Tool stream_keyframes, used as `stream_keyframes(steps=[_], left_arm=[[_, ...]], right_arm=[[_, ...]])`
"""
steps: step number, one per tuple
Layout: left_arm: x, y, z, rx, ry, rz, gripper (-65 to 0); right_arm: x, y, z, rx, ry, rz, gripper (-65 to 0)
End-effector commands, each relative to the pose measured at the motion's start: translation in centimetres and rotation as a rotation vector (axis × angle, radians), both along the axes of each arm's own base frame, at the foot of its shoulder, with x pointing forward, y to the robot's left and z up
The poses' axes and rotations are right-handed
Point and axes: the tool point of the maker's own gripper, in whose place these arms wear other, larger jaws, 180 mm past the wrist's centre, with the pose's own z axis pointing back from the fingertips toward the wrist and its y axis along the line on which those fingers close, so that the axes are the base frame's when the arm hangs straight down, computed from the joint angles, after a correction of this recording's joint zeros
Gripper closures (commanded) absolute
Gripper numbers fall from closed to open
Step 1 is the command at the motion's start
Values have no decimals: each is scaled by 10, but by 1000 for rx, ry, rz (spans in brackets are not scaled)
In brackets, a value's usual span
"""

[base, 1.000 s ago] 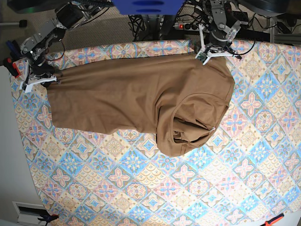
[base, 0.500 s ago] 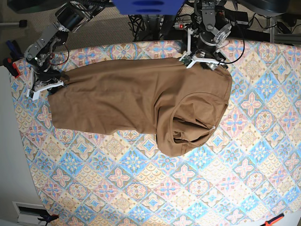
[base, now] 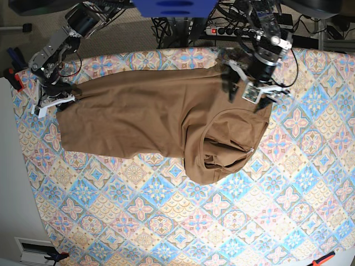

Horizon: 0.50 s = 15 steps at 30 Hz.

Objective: Layout the t-shirt on the table in an organized manner, then fold the t-shirt properly
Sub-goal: 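Release with the left gripper, regrasp the shirt corner and pull it outward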

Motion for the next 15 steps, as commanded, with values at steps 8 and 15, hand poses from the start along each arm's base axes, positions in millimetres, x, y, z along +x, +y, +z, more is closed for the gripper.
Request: stream_keyframes(steps=[8, 15], left_arm=[[26, 75, 6, 84, 137, 132, -404], [25, 122, -5, 138, 326, 150, -447]], right_arm=[[7, -5, 10, -18, -32, 1, 0], [6, -5, 9, -17, -29, 1, 0]])
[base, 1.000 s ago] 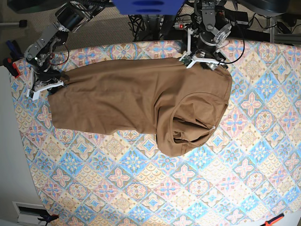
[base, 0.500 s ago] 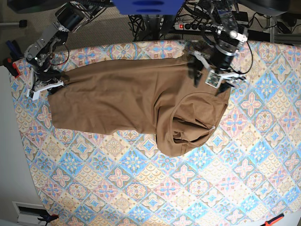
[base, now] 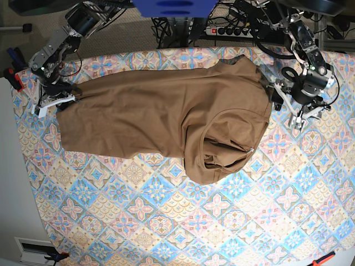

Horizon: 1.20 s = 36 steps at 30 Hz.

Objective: Layout the t-shirt on the table in an organized manner, then fold the t-shirt properly
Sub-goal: 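Release with the left gripper, regrasp the shirt corner and pull it outward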

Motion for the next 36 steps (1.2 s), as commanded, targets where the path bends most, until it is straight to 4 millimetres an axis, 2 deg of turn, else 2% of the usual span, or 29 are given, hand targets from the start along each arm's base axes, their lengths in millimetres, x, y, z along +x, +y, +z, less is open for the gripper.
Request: stream_keyframes(steps=[1, 5, 14, 17, 19, 21, 23, 25, 31, 34, 36], left_arm=[[5, 3, 6, -1, -21, -9, -473], [6, 8, -16, -37, 38, -3, -534], [23, 9, -50, -145, 105, 41, -456], [26, -5, -55, -174, 112, 25, -375], [27, -14, -57, -182, 116, 6, -273], [24, -18, -59, -184, 127, -2, -139], [19, -20, -64, -191, 143, 3, 0], [12, -15, -66, -191, 147, 26, 0], [-44, 49, -69, -180, 153, 271, 0], [-66, 62, -73, -145, 200, 283, 0], [-71, 62, -75, -144, 211, 284, 0]], right_arm=[[6, -5, 9, -18, -27, 2, 0], [6, -5, 9, -18, -27, 2, 0], [6, -4, 8, -17, -26, 1, 0], [-1, -5, 5, -18, -11, 2, 0], [0, -5, 5, -19, -12, 2, 0], [0, -5, 5, -19, -12, 2, 0], [-1, -4, 4, -17, -10, 2, 0], [0, -4, 5, -17, -12, 2, 0], [2, -4, 6, -16, -17, 1, 0], [2, -4, 6, -16, -17, 1, 0], [2, -5, 6, -17, -18, 1, 0]])
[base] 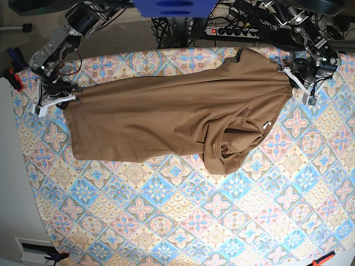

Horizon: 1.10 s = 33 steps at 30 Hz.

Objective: Layout the t-shirt on the table in an organized manner, then fold the t-shirt properly
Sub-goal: 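Release with the left gripper, regrasp the shirt corner and pull it outward, then fold the held shirt edge over toward the hem with both grippers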

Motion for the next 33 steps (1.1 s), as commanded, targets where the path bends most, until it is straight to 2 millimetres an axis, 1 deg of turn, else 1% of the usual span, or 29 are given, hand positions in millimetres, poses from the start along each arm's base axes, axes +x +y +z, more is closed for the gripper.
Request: stream_keyframes(steps=[1, 3, 4, 7, 10, 11, 12, 15, 16, 18, 20, 23, 24, 26, 29, 30, 31, 32, 33], left_arm=[[-5, 9, 3, 37, 29, 7, 0], [-5, 3, 2, 23, 25, 9, 0], [-3, 0, 6, 28, 11, 8, 0], [1, -13, 32, 78, -44, -18, 0], [16, -32, 67, 148, -86, -86, 0], [25, -37, 78, 168, -104, -107, 0], [34, -42, 87, 180, -113, -121, 0], [48, -36, 99, 193, -84, -87, 0], [60, -36, 108, 196, -121, -83, 0], [83, -34, 128, 206, -197, -76, 0], [102, -34, 146, 208, -263, -71, 0], [126, -27, 177, 242, -353, -64, 0], [128, -26, 181, 244, -364, -62, 0], [138, -25, 193, 249, -398, -57, 0], [155, -20, 199, 248, -398, -35, 0], [163, -22, 199, 254, -386, -45, 0], [169, -26, 195, 260, -361, -69, 0], [177, -34, 189, 264, -332, -106, 0], [185, -40, 187, 271, -315, -132, 0]], right_arm=[[4, -5, 7, -18, -16, 3, 0], [5, -4, 10, -22, -22, 5, 0], [6, -4, 12, -26, -26, 5, 0], [9, -9, 23, -56, -46, 7, 0], [16, -13, 45, -107, -89, 14, 0], [20, -10, 50, -119, -102, 30, 0], [26, -3, 55, -130, -112, 61, 0], [47, 24, 74, -161, -159, 164, 0], [52, 24, 83, -189, -174, 184, 0], [59, 27, 96, -222, -199, 218, 0], [64, 31, 105, -240, -217, 241, 0], [67, 24, 113, -282, -220, 260, 0], [70, 20, 118, -292, -227, 261, 0], [85, 18, 132, -301, -267, 255, 0], [115, 17, 146, -267, -305, 240, 0], [122, 17, 145, -247, -299, 237, 0], [126, 14, 143, -238, -289, 236, 0], [130, 10, 141, -232, -274, 236, 0], [133, 7, 135, -218, -259, 236, 0]])
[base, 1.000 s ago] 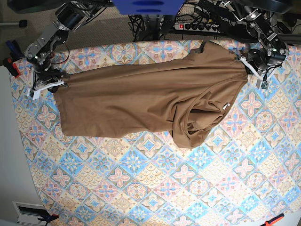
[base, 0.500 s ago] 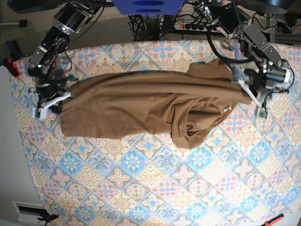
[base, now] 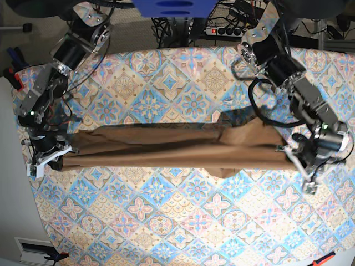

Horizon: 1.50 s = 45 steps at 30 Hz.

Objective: Layout the t-shirt on the table in an organized manner, then fold the t-shirt properly
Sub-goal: 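Fold the held shirt edge over toward the hem with both grippers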

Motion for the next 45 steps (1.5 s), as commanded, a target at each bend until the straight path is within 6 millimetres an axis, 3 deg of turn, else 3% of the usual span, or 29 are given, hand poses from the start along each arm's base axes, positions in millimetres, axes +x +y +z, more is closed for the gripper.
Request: stream_keyframes(steps=[1, 4, 10, 12, 16, 19, 22, 25, 28, 31, 35, 36, 41, 45], left_arm=[[9, 0, 10, 28, -14, -3, 0], [17, -17, -5, 49, 55, -44, 0], [31, -40, -79, -26, 334, -121, 0], [31, -45, -98, -57, 387, -139, 0], [46, -59, -109, -116, 332, -185, 0], [46, -61, -111, -119, 326, -188, -10], [48, -62, -108, -125, 311, -192, -202], [50, -60, -99, -112, 279, -187, -351], [43, -54, -81, -77, 199, -177, -371], [32, -70, -60, -106, 63, -216, -371], [-7, -81, -56, -113, 10, -253, -371], [-19, -84, -64, -122, 30, -258, -371], [-70, -93, -109, -185, 142, -272, -371], [-78, -105, -113, -249, 95, -298, -371]], right_arm=[[6, -9, 7, -8, -16, -13, 0], [28, 3, -3, 14, 19, 44, 0], [70, 27, -32, 110, 82, 115, 0], [75, 28, -41, 128, 80, 117, 0], [71, 28, -70, 118, 138, 144, 0], [72, 36, -73, 107, 142, 166, -2], [72, 21, -72, 120, 135, 81, -134], [75, 17, -64, 106, 118, 64, -157], [83, 15, -37, 64, 50, 75, -164], [89, 21, -11, 18, 0, 105, -182], [92, 22, 27, -34, -76, 115, -197], [89, 22, 28, -42, -77, 116, -197], [61, 23, -1, -57, -17, 123, -197], [60, 24, 4, -68, -28, 127, -197]])
